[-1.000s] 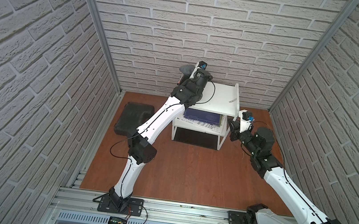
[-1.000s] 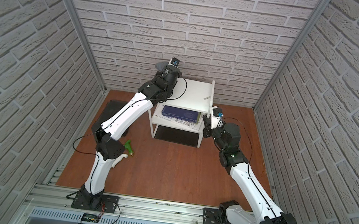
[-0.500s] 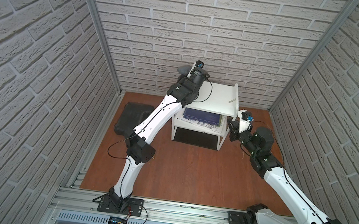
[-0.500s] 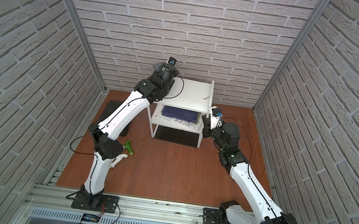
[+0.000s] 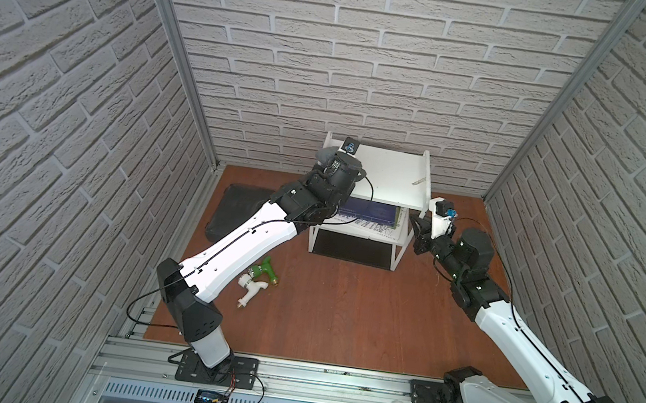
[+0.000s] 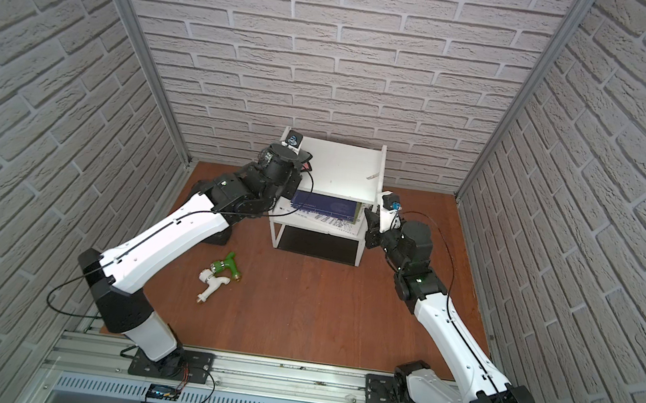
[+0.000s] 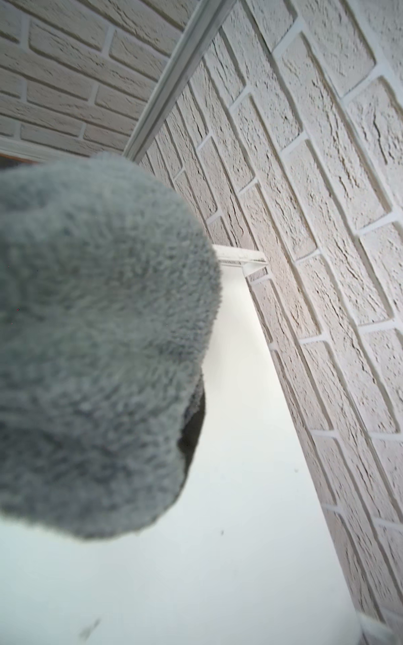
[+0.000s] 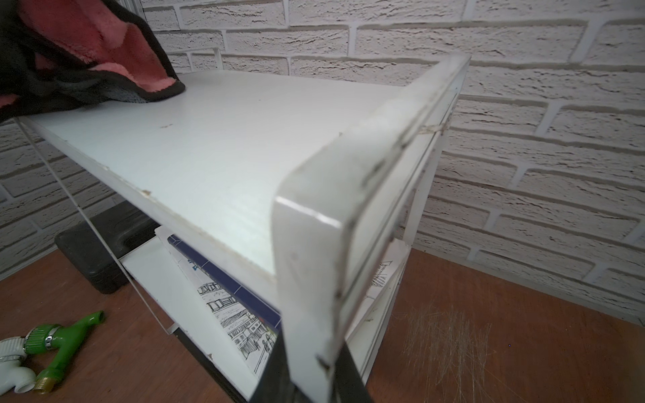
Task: Wipe the bookshelf clean with a cloth
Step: Hold the shelf at the center of the board.
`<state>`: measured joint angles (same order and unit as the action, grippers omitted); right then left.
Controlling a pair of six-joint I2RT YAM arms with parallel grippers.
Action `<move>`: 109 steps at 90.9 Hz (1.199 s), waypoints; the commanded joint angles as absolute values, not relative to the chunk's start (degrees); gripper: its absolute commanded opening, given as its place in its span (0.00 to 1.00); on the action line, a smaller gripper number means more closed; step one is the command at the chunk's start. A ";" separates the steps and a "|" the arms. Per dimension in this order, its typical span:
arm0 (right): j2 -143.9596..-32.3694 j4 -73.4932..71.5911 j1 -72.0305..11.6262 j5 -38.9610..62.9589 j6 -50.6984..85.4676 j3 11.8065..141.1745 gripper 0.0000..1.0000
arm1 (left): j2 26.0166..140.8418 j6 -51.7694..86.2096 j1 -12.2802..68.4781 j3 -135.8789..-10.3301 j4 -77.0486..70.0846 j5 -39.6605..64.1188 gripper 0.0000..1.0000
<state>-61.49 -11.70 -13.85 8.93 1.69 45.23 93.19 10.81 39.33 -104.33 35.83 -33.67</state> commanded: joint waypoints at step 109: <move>-60.82 -9.92 -13.38 8.89 6.03 45.27 0.03 | 95.19 11.92 40.04 -104.51 23.38 -20.55 0.00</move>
<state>-61.49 -11.79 -13.98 9.37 1.91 45.23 88.33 12.82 36.82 -98.10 25.32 -29.02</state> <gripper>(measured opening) 0.156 0.149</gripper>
